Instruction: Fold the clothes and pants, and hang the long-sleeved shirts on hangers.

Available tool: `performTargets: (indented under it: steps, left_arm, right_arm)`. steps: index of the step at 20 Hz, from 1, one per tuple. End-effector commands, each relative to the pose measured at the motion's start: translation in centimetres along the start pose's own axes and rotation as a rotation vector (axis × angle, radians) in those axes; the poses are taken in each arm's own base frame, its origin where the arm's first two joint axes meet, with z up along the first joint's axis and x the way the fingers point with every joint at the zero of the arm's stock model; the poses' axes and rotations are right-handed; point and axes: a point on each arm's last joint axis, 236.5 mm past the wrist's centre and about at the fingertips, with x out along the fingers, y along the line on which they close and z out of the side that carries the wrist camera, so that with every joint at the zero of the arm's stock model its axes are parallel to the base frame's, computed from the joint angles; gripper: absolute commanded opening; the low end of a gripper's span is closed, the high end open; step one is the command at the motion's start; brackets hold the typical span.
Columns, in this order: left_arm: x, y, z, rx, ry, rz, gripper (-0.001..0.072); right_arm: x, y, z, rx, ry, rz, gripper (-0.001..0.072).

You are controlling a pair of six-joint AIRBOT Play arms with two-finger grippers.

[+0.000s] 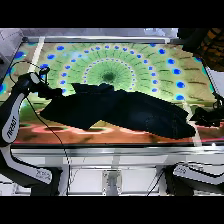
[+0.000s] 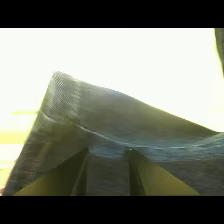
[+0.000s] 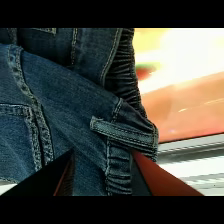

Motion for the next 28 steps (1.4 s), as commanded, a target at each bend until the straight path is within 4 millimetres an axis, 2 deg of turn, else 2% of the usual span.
performTargets:
  steps: [1, 3, 6, 7, 9, 10, 12, 15, 17, 18, 19, 20, 21, 24, 28]
  left_arm:
    - [0.2, 1.4, 0.0, -0.018, 0.002, 0.019, 0.03]
    - [0.1, 1.4, 0.0, -0.017, 0.006, 0.019, 0.03]
    - [-1.3, 2.3, 0.5, -0.051, 0.011, 0.022, 0.0309]
    - [-1.7, 2.8, 0.9, -0.086, -0.001, 0.023, 0.0382]
    - [-2.0, 3.4, 1.2, -0.132, -0.017, 0.009, 0.0398]
    - [-1.8, 3.2, 1.2, -0.155, -0.017, -0.015, 0.0418]
    - [-0.8, 1.6, 1.4, -0.214, -0.013, -0.105, 0.0481]
    - [0.8, -0.4, 2.1, -0.264, -0.022, -0.208, 0.0482]
    - [1.7, -1.1, 2.6, -0.302, -0.03, -0.248, 0.048]
    - [2.2, -1.1, 2.6, -0.308, -0.03, -0.249, 0.0463]
    - [2.6, -1.1, 2.4, -0.309, -0.022, -0.249, 0.04]
    - [2.9, -1.0, 2.3, -0.31, -0.018, -0.247, 0.0201]
    - [3.0, -0.9, 2.4, -0.31, -0.022, -0.246, 0.0034]
    - [2.9, -0.6, 2.9, -0.318, -0.043, -0.24, 0.003]
    - [2.0, -0.5, 3.2, -0.315, -0.058, -0.239, 0.0029]
  right_arm:
    - [0.0, 0.4, 0.2, 0.0, -0.006, 0.015, 0.0378]
    - [0.0, 0.4, 0.2, 0.0, -0.007, 0.016, 0.0386]
    - [0.0, 0.5, 0.2, 0.001, -0.008, 0.018, 0.0386]
    - [0.0, 0.5, 0.2, 0.002, -0.008, 0.021, 0.0387]
    - [0.0, 0.7, 0.3, 0.003, -0.011, 0.029, 0.0387]
    - [0.0, 0.7, 0.3, 0.002, -0.011, 0.03, 0.0387]
    - [0.0, 0.8, 0.3, 0.003, -0.012, 0.031, 0.0387]
    - [0.0, 0.8, 0.3, 0.002, -0.011, 0.031, 0.0387]
    - [0.0, 0.7, 0.4, 0.002, -0.014, 0.029, 0.0386]
    - [0.0, 0.6, 0.5, 0.002, -0.02, 0.026, 0.0387]
    - [0.0, 0.4, 0.7, 0.002, -0.03, 0.017, 0.0387]
    - [0.0, 0.1, 1.1, 0.001, -0.044, 0.003, 0.0387]
    - [0.0, -0.3, 1.5, 0.001, -0.061, -0.014, 0.0387]
    - [0.9, -0.8, 2.8, 0.034, -0.109, -0.032, 0.0386]
    - [4.9, -0.5, 1.2, 0.039, -0.015, -0.022, 0.0387]
